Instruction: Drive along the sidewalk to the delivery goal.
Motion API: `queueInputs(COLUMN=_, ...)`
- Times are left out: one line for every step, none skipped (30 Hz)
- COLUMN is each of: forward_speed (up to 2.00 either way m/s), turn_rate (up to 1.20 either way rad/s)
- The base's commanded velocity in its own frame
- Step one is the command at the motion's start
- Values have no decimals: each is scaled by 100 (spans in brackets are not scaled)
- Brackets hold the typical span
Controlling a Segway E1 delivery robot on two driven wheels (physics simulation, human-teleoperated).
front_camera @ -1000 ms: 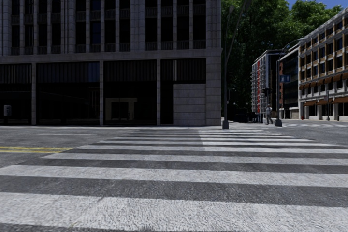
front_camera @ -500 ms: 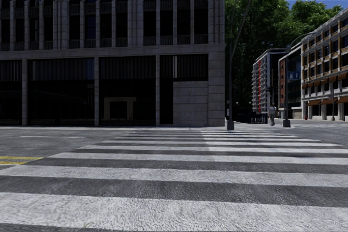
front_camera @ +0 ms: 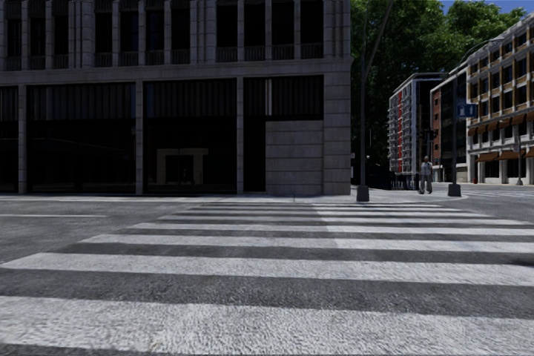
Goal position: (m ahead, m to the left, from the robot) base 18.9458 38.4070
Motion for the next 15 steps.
queueInputs(forward_speed=200, turn_rate=0)
queueInputs(forward_speed=200, turn_rate=0)
queueInputs(forward_speed=200, turn_rate=0)
queueInputs(forward_speed=200, turn_rate=0)
queueInputs(forward_speed=200, turn_rate=0)
queueInputs(forward_speed=200, turn_rate=0)
queueInputs(forward_speed=200, turn_rate=0)
queueInputs(forward_speed=200, turn_rate=0)
queueInputs(forward_speed=200, turn_rate=0)
queueInputs(forward_speed=200, turn_rate=0)
queueInputs(forward_speed=200, turn_rate=0)
queueInputs(forward_speed=200, turn_rate=0)
queueInputs(forward_speed=200, turn_rate=0)
queueInputs(forward_speed=200, turn_rate=0)
queueInputs(forward_speed=200, turn_rate=0)
